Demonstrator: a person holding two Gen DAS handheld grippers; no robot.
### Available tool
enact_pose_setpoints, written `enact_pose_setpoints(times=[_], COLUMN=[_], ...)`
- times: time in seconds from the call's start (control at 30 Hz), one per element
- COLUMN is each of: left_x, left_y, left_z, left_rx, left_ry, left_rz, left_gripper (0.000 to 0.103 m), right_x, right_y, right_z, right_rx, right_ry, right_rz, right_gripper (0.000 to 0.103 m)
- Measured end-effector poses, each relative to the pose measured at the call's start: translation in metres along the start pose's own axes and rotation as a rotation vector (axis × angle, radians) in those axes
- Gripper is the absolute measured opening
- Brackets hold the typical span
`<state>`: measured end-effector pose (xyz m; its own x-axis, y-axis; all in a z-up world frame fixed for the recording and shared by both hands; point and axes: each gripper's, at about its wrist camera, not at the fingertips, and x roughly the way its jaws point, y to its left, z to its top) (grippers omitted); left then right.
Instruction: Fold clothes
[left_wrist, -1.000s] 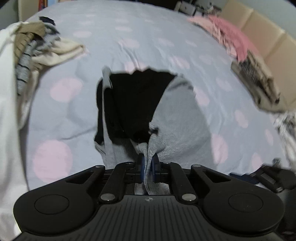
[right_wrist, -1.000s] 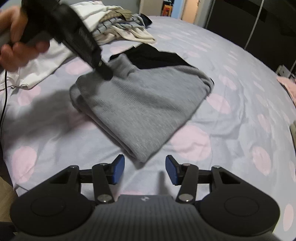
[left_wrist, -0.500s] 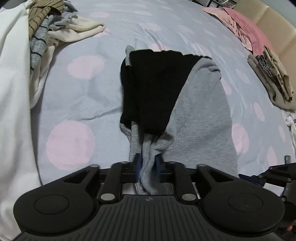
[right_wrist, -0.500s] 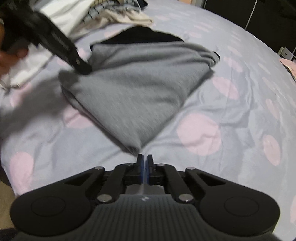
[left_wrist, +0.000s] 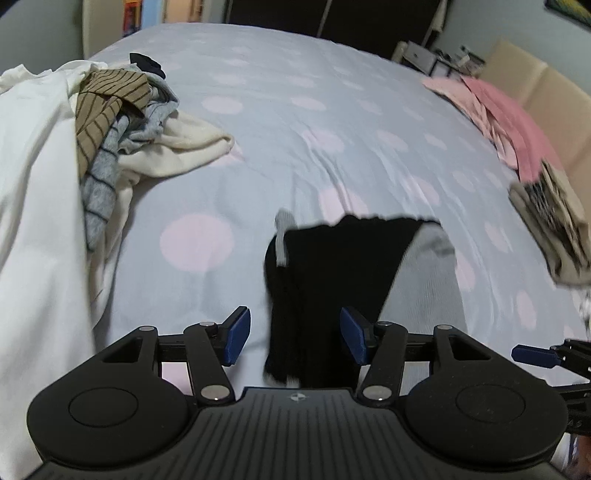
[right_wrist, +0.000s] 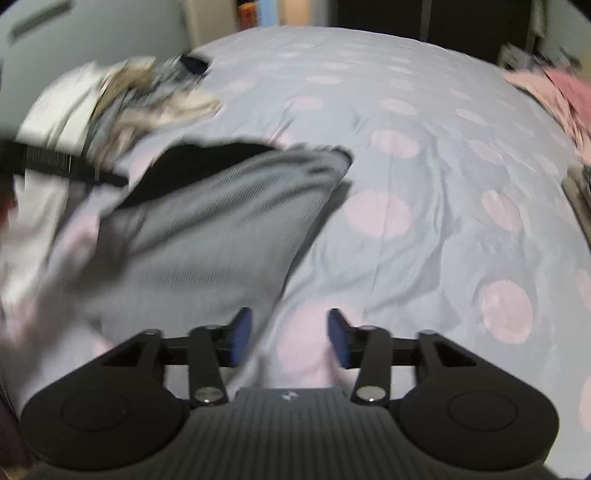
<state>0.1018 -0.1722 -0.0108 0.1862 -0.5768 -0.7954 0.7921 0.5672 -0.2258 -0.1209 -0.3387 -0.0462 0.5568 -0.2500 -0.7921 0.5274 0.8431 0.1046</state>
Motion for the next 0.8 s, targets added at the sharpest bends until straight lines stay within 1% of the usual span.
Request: enact_pose_setpoints(times=[0.1, 0.23, 0.3, 0.43, 0.53, 0.57, 0.63, 0.67, 0.7, 0.73, 0.77, 0.8], left_x=[0.012, 0.029, 0.036, 0.047, 0.053, 0.054, 0.057, 0.059, 0.06, 0.061, 0.062, 0.06], left_y=[-0.002, 0.002, 0.007, 0.018, 0.024, 0.026, 0.026, 0.026, 0.026, 0.025, 0.024, 0.022], left_z=[0.01, 0.02, 0.021, 0.022, 0.022, 0.023, 0.024, 0.025, 0.026, 0.026, 0.026, 0.026], left_rx=[-0.018, -0.054, -0.083, -0.119, -0.167, -0.184, -0.199, -0.204, -0.208, -0.21, -0.212, -0.211], left_ry=[-0.009, 0.0, 0.012, 0.031, 0.034, 0.034, 0.035, 0.034, 0.034, 0.037, 0.036, 0.023], left_rz=[0.001, 0.02, 0.022, 0.025, 0.007, -0.001, -0.01, -0.014, -0.019, -0.029, -0.035, -0.026], left_gripper=[0.054, 0.054, 0.054, 0.054, 0.05, 0.048, 0.043, 0.039, 0.029, 0.024, 0.015, 0.012], right_x=[0.01, 0.034, 0.047, 0.072, 0.092, 0.099, 0.112, 0.119, 0.125, 0.13, 0.133, 0.134], right_y=[-0.018, -0.05, -0.064, -0.083, -0.095, -0.099, -0.103, -0.105, -0.106, -0.107, -0.107, -0.106], right_z=[0.022, 0.051, 0.063, 0.083, 0.09, 0.092, 0.095, 0.096, 0.098, 0.098, 0.099, 0.101], right_rx=[0.152, 0.387, 0.468, 0.569, 0.639, 0.66, 0.693, 0.708, 0.724, 0.739, 0.748, 0.748], right_ry=[-0.022, -0.018, -0.015, -0.018, -0.016, -0.014, -0.007, -0.003, 0.003, 0.006, 0.009, 0.001], right_rz=[0.039, 0.105, 0.135, 0.154, 0.174, 0.179, 0.188, 0.196, 0.21, 0.228, 0.25, 0.26], right_gripper=[0.054, 0.054, 0.054, 0.054, 0.053, 0.052, 0.046, 0.045, 0.039, 0.026, 0.017, 0.01])
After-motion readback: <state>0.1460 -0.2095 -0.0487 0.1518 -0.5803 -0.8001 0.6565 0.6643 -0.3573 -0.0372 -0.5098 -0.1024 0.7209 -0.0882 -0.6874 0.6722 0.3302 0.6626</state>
